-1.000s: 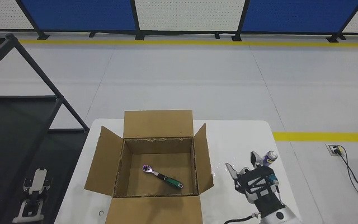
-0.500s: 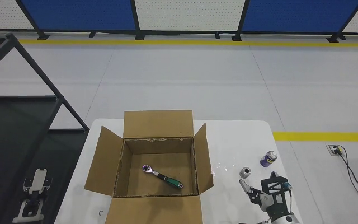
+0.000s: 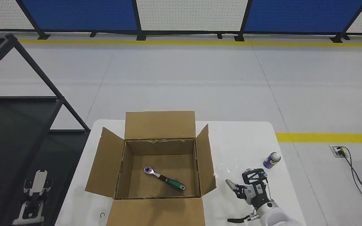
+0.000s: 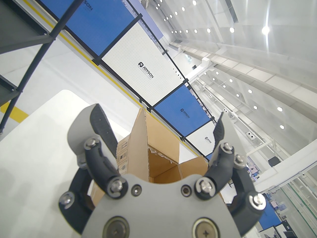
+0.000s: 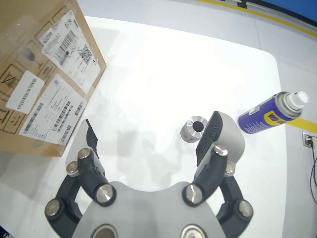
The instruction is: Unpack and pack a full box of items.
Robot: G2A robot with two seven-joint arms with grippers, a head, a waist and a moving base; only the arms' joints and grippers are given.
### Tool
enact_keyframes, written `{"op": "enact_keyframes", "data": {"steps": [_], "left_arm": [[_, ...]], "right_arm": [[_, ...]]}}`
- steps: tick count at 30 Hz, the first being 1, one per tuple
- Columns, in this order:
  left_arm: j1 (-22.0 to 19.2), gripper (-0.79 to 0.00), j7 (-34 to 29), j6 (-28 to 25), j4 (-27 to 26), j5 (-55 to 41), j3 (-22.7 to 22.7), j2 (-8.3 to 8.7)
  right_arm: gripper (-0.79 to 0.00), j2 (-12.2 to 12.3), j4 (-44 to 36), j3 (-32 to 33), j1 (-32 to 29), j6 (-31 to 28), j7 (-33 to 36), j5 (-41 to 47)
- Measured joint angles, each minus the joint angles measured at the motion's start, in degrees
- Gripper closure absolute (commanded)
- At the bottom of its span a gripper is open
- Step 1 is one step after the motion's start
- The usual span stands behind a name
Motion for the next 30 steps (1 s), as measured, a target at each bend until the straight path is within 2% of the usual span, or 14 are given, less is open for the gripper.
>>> {"op": "enact_keyframes", "data": {"steps": [5,9,15,16,18,20,22,24,26,27,29,30], "left_arm": [[0.0,-0.785,0.0,0.0,0.0,0.0,0.0,0.0],[0.0,-0.785,0.0,0.0,0.0,0.0,0.0,0.0],[0.0,-0.785,0.0,0.0,0.0,0.0,0.0,0.0],[0.0,-0.785,0.0,0.0,0.0,0.0,0.0,0.0],[0.0,-0.785,0.0,0.0,0.0,0.0,0.0,0.0],[0.0,-0.785,0.0,0.0,0.0,0.0,0.0,0.0],[0.0,-0.785,0.0,0.0,0.0,0.0,0.0,0.0],[0.0,-0.785,0.0,0.0,0.0,0.0,0.0,0.0],[0.0,-0.785,0.0,0.0,0.0,0.0,0.0,0.0],[0.0,-0.785,0.0,0.0,0.0,0.0,0.0,0.0],[0.0,-0.785,0.0,0.0,0.0,0.0,0.0,0.0],[0.0,-0.785,0.0,0.0,0.0,0.0,0.0,0.0]], "right_arm": [[-0.785,0.2,7.4,1.8,4.2,-0.5,-0.6,4.0],[-0.785,0.5,8.9,3.2,4.6,-1.4,-1.4,5.2],[-0.785,0.8,10.4,3.0,5.7,-1.8,1.2,5.1],[-0.767,0.8,10.8,2.8,6.1,-1.7,1.4,5.2],[-0.696,0.8,12.4,2.6,7.1,-1.1,1.5,5.3],[-0.585,0.8,14.1,2.4,8.3,-0.4,1.7,5.4],[-0.588,0.9,15.4,2.4,9.1,-0.3,2.0,5.7],[-0.496,1.0,16.3,2.4,9.7,-0.6,2.5,6.0],[-0.36,1.1,16.8,2.4,10.1,-0.7,2.7,6.1],[-0.342,1.1,17.0,2.3,10.2,-0.8,2.9,6.1],[-0.246,1.2,17.4,2.2,10.6,-0.2,3.4,5.7],[-0.105,1.2,17.5,2.1,10.7,-0.1,3.5,5.7]]}}
